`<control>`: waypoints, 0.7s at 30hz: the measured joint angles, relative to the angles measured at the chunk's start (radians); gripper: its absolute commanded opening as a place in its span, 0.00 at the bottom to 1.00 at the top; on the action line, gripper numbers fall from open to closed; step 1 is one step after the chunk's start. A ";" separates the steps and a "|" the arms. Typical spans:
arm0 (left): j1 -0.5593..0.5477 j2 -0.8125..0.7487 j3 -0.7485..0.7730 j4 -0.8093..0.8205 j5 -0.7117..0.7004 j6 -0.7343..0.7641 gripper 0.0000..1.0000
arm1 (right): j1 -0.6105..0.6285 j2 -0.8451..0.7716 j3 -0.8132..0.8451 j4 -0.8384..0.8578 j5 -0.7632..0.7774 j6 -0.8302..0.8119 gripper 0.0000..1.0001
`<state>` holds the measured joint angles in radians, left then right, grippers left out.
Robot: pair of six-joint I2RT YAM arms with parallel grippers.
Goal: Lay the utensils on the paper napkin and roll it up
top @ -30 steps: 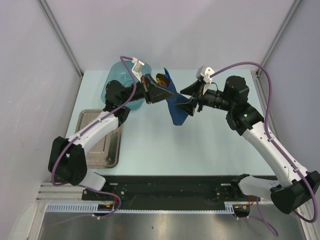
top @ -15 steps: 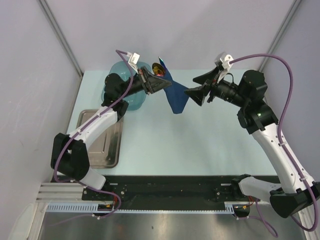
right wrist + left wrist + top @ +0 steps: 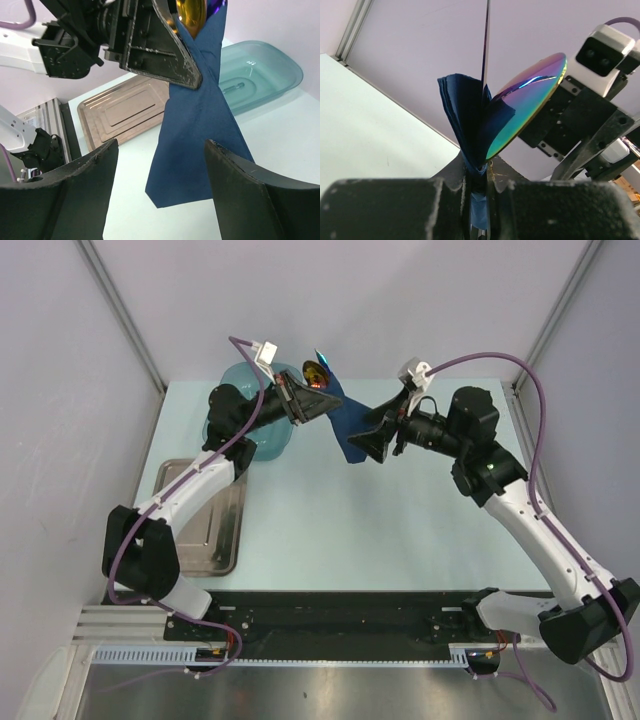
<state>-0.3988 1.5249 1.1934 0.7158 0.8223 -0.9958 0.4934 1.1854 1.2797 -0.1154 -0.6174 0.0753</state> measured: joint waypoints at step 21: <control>0.000 -0.021 0.000 0.077 0.022 -0.052 0.00 | 0.027 0.059 -0.023 0.086 -0.042 -0.016 0.61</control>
<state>-0.3988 1.5043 1.1931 0.7933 0.8444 -1.0477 0.5209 1.2446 1.2572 -0.0296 -0.6594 0.0593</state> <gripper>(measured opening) 0.123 0.656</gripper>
